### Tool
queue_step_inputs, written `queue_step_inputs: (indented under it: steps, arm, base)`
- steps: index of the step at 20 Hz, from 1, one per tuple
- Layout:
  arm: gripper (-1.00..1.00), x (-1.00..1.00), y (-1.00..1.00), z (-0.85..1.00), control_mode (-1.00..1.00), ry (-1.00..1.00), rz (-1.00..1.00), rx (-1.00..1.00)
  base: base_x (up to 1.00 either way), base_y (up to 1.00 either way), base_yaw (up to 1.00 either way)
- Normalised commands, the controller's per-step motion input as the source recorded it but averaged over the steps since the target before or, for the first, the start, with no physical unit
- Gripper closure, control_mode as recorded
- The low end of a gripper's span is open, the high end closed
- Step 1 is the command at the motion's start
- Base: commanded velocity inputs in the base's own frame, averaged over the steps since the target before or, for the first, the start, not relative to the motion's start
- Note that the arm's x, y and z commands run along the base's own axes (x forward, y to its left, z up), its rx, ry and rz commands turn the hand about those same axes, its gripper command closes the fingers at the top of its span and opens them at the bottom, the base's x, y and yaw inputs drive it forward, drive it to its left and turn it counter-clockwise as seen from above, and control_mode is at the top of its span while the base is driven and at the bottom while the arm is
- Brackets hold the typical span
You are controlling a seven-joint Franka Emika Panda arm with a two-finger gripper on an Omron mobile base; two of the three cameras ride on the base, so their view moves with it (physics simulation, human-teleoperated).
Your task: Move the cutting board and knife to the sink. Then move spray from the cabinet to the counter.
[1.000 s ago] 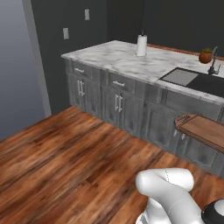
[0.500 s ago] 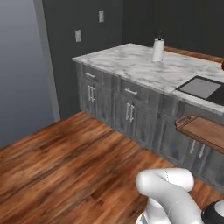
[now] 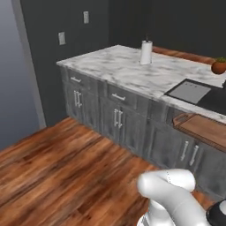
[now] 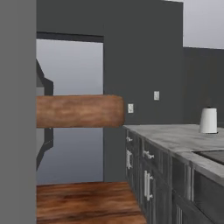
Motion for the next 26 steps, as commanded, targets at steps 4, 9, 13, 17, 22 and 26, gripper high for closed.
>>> queue_step_inputs:
  steps: [4, 9, 13, 17, 22, 26]
  arm:
    - [1.0, 0.0, 0.0, 0.0, 1.0, 0.0, 0.0, 0.0]
    - [1.0, 0.0, 0.0, 0.0, 1.0, 0.0, 0.0, 0.0]
    - [1.0, 0.0, 0.0, 0.0, 1.0, 0.0, 0.0, 0.0]
    - [1.0, 0.0, 0.0, 0.0, 1.0, 0.0, 0.0, 0.0]
    - [1.0, 0.0, 0.0, 0.0, 1.0, 0.0, 0.0, 0.0]
    - [1.0, 0.0, 0.0, 0.0, 1.0, 0.0, 0.0, 0.0]
  base:
    - [0.27, -0.04, -0.62]
    - [0.24, 0.03, -0.73]
    - [0.46, 0.19, -0.56]
    - [0.55, 0.25, -0.29]
    - [0.57, 0.18, -0.03]
    - [0.54, 0.39, -0.06]
